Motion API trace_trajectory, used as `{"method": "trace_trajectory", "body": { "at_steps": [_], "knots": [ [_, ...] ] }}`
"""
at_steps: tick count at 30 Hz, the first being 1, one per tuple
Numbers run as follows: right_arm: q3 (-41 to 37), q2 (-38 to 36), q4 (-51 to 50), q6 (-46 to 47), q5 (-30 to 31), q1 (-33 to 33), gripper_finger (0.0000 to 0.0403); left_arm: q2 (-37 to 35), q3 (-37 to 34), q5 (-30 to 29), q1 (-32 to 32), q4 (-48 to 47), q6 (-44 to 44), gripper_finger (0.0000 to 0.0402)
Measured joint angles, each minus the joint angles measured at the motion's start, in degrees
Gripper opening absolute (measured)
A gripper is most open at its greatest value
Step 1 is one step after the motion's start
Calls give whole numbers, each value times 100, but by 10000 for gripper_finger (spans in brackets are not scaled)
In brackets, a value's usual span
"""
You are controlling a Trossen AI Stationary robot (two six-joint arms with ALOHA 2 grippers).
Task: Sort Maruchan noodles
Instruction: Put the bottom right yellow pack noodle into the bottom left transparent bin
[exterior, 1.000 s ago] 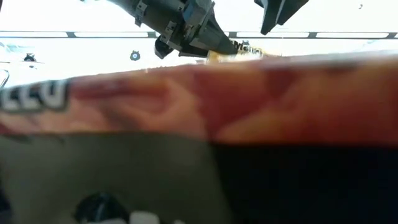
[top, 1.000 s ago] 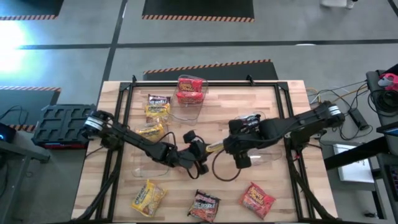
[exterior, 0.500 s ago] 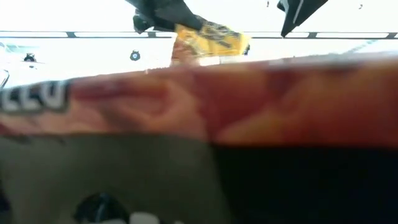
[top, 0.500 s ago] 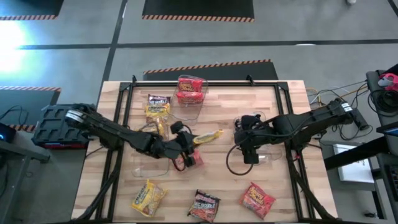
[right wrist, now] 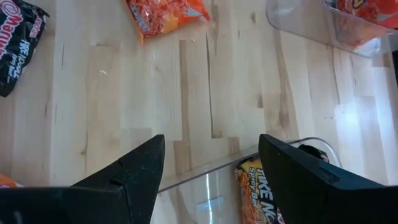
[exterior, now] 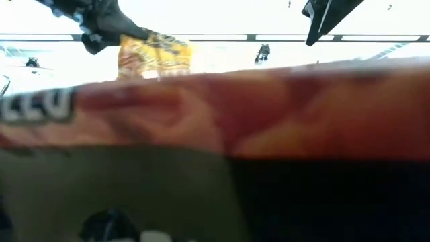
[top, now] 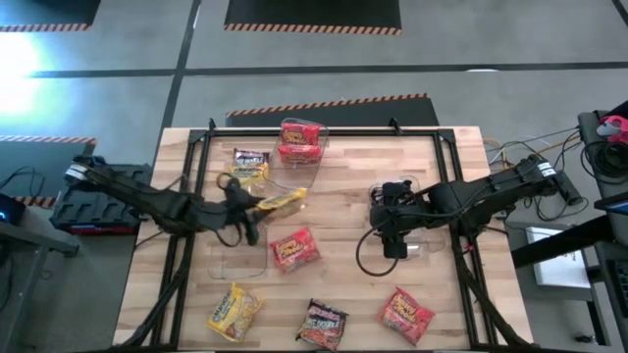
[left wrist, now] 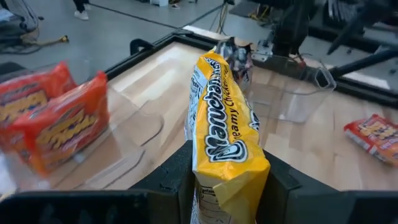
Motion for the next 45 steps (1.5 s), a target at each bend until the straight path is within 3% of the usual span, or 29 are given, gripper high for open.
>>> {"method": "trace_trajectory", "body": {
  "at_steps": [7,10,16,22,30,33,40,45],
  "knots": [
    [0,0,58,-2,0,0,244,-1599,-877,253,-17,-104,-286,99],
    [0,0,134,-2,-2,0,246,-2134,-1056,668,-21,-452,-426,99],
    [0,0,143,-2,-2,0,248,-2827,-1297,697,-46,-1448,-989,99],
    [0,0,145,-2,-2,0,242,-3105,-1321,731,-46,-1873,-1051,100],
    [0,0,147,-2,-2,0,247,-3385,-1300,1271,-52,-2378,-1077,100],
    [0,0,147,-2,-2,0,249,-3579,-1108,1255,-57,-2879,-1296,100],
    [0,0,147,-2,-2,0,243,-3822,-526,1224,-55,-2919,-921,100],
    [0,0,147,-2,-2,0,245,-3821,-331,1225,-55,-3829,-1127,100]
  ]
}}
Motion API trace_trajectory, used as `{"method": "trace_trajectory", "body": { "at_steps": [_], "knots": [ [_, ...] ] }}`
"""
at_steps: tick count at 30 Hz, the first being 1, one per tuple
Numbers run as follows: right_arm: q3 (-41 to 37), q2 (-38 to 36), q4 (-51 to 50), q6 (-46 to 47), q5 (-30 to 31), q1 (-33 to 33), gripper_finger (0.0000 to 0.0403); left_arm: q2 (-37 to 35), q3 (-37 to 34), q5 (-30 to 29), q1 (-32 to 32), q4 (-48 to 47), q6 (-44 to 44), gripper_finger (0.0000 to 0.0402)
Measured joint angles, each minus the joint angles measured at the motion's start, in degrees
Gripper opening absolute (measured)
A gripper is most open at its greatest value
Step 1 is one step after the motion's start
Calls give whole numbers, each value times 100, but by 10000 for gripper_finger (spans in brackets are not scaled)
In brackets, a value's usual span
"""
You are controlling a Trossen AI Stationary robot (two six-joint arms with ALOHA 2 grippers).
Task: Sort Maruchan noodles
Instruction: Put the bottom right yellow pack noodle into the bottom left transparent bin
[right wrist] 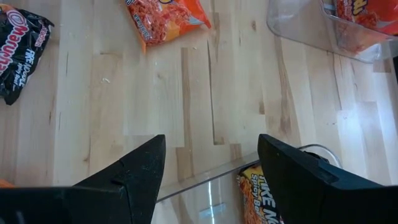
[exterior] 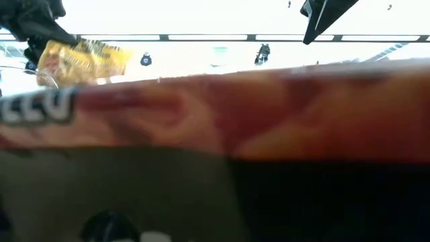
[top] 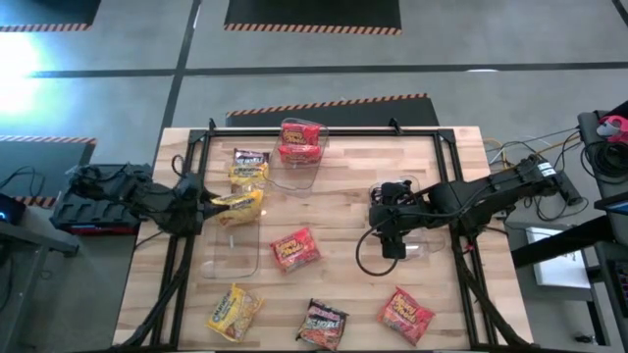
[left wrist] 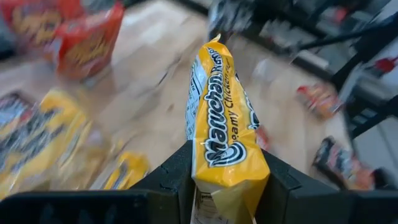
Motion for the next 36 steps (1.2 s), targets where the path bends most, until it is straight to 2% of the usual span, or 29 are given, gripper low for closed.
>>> {"method": "trace_trajectory", "body": {
  "at_steps": [12,19,36],
  "knots": [
    [0,0,0,0,0,0,248,24,-131,271,-1,-601,-812,100],
    [0,0,2,0,0,0,251,232,-385,49,-2,-635,-1257,100],
    [0,0,2,0,0,0,248,1538,-608,-20,-2,-540,-1710,107]
  ]
}}
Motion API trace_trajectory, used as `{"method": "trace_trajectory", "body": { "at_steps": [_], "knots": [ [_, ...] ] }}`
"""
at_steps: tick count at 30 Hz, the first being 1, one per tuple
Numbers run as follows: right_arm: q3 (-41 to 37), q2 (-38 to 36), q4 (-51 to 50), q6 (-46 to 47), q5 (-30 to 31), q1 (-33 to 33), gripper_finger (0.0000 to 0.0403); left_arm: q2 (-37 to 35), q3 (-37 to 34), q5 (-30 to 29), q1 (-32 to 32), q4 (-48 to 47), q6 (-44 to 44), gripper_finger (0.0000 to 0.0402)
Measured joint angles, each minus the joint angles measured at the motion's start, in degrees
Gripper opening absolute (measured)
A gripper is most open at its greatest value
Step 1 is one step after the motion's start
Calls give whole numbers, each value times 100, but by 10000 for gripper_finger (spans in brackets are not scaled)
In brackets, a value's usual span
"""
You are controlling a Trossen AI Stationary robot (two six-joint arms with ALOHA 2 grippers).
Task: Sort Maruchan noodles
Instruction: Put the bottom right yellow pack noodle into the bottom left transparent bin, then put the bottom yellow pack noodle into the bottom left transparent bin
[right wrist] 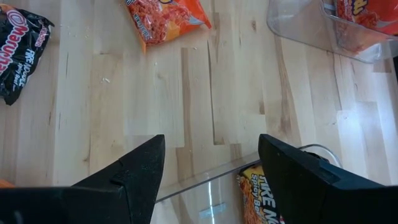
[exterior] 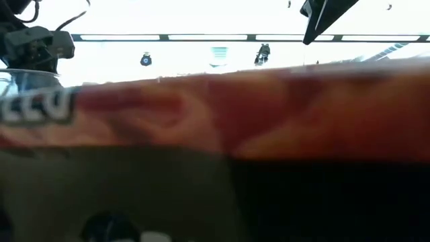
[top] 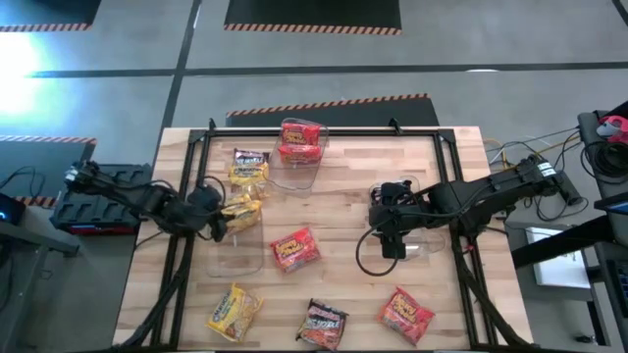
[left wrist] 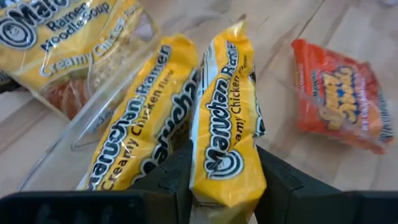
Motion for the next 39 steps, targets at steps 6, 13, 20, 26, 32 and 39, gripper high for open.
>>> {"method": "trace_trajectory", "body": {
  "at_steps": [6,13,20,26,32,39],
  "knots": [
    [0,0,-1,0,0,0,251,253,-4,52,0,-37,-131,131],
    [0,0,0,0,0,0,244,396,408,39,0,-506,-374,162],
    [0,0,0,0,0,0,249,619,1033,-449,0,-1306,-514,194],
    [0,0,0,0,0,0,250,828,1411,-1283,1,-1497,-527,202],
    [-2,0,0,0,0,0,244,898,1622,-1711,2,-1471,-384,192],
    [-2,0,0,0,0,0,249,902,1496,-1838,2,-974,-384,182]
  ]
}}
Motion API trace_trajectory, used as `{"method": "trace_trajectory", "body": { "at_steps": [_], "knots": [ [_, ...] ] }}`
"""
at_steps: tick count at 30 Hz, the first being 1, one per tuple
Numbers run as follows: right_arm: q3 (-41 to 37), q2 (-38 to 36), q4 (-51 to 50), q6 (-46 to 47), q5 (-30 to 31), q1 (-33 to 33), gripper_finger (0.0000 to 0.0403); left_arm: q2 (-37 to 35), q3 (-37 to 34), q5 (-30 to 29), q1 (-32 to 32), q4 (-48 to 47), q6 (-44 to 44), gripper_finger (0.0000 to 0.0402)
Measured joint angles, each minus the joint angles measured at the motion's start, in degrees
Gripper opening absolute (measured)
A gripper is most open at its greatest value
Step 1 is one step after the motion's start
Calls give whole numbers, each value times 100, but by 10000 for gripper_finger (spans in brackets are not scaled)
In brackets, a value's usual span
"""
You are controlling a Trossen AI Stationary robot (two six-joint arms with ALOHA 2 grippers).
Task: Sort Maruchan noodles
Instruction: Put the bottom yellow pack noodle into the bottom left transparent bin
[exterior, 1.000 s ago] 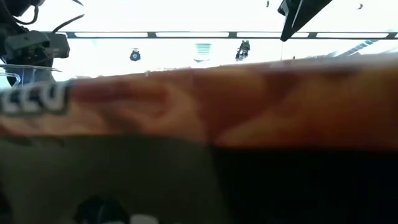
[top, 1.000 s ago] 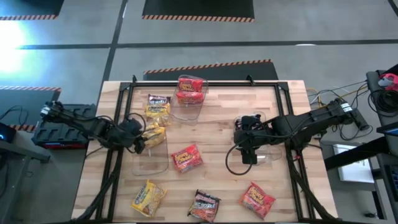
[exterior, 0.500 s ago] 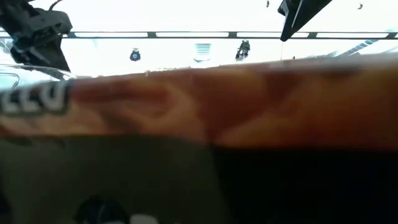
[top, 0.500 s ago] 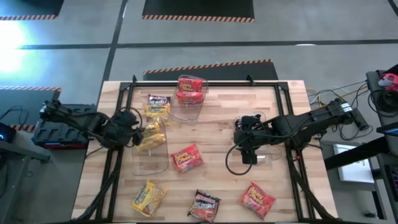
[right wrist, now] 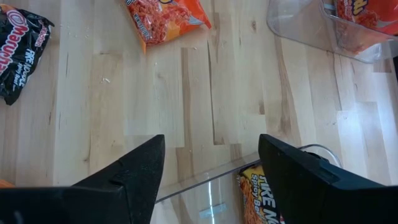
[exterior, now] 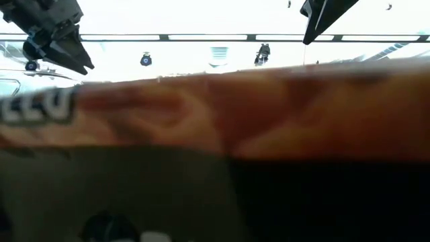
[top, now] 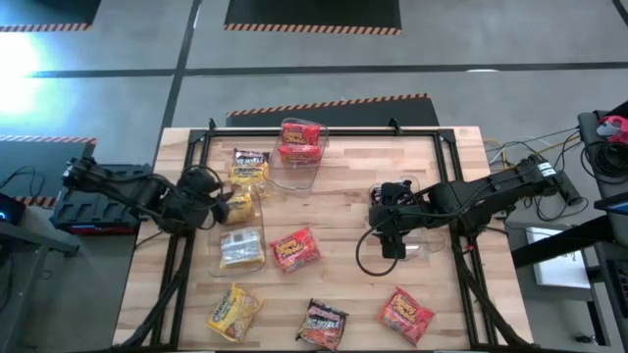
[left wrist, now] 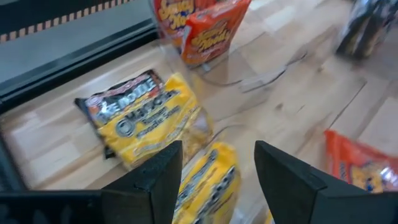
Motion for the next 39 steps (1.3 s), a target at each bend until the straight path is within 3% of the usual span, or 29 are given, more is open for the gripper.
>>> {"method": "trace_trajectory", "body": {
  "at_steps": [15,20,26,33,39],
  "knots": [
    [0,0,0,0,0,0,246,361,-187,-36,-2,1047,2,180],
    [0,0,0,0,0,0,251,676,-187,761,-2,1783,5,180],
    [0,0,2,0,0,0,247,1252,-176,1724,-134,3451,590,180],
    [0,0,2,0,-1,0,247,2089,278,1949,-641,3646,102,180],
    [0,0,0,0,0,0,251,3132,1216,1748,-1471,3627,-219,180]
  ]
}}
